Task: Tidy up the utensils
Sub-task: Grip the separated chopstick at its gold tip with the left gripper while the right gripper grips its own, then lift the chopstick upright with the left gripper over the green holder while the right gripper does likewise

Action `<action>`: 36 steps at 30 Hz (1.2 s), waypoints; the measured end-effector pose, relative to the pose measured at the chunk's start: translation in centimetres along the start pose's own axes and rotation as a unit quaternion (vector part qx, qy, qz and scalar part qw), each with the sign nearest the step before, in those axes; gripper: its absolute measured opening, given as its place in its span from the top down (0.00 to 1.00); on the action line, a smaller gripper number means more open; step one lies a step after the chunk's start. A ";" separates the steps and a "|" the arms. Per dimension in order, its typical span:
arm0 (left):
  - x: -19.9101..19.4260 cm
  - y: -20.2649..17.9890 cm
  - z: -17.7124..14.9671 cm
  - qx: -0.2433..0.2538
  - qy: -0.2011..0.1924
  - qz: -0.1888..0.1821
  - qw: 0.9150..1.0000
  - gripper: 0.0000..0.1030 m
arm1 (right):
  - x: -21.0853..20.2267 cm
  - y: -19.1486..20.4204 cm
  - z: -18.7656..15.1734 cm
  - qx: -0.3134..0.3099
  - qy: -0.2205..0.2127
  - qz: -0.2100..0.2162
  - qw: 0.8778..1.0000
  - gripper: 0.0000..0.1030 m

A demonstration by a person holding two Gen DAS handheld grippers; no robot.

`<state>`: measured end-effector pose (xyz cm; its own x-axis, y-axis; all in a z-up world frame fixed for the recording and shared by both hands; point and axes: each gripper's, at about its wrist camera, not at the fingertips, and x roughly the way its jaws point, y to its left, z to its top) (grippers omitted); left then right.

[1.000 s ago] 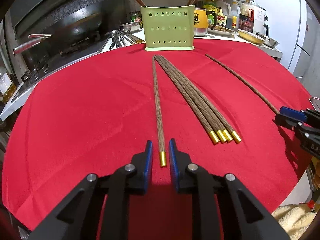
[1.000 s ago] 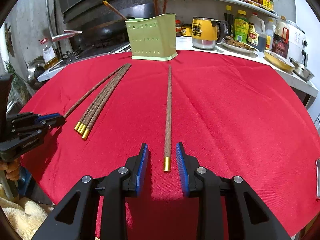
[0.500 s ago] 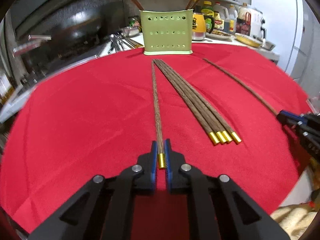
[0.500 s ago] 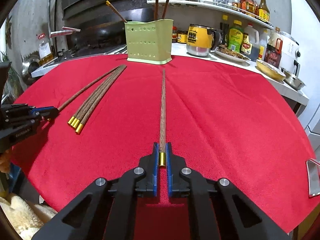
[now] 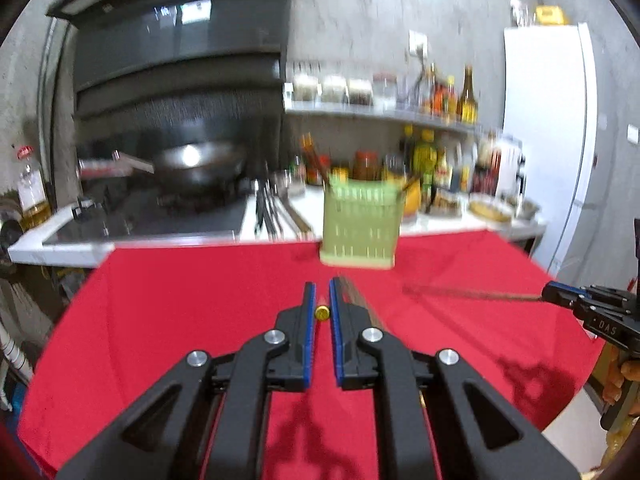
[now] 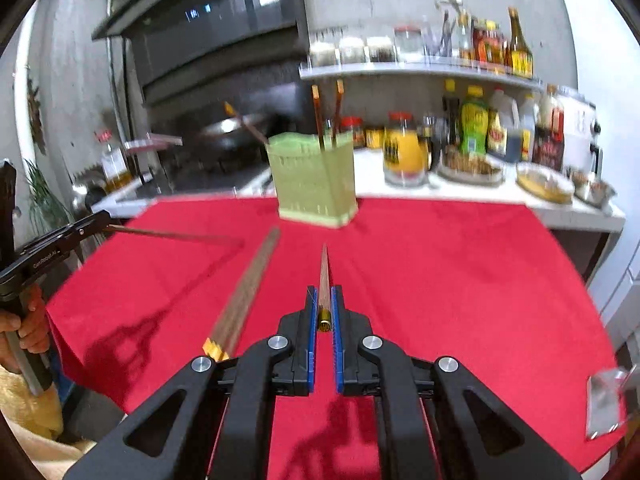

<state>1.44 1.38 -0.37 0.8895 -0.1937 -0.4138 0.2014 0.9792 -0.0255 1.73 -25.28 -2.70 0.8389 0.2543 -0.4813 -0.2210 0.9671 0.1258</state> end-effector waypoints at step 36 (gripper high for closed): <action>3.6 1.5 1.6 -0.002 0.033 -0.023 0.999 0.93 | 5.5 0.7 5.1 -0.021 0.018 -0.008 1.000 0.94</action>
<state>5.63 2.02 -0.45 0.8503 -0.2341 -0.4713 0.2392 0.9697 -0.0500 8.75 -23.21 -0.82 0.8241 0.2380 -0.5140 -0.2287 0.9700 0.0824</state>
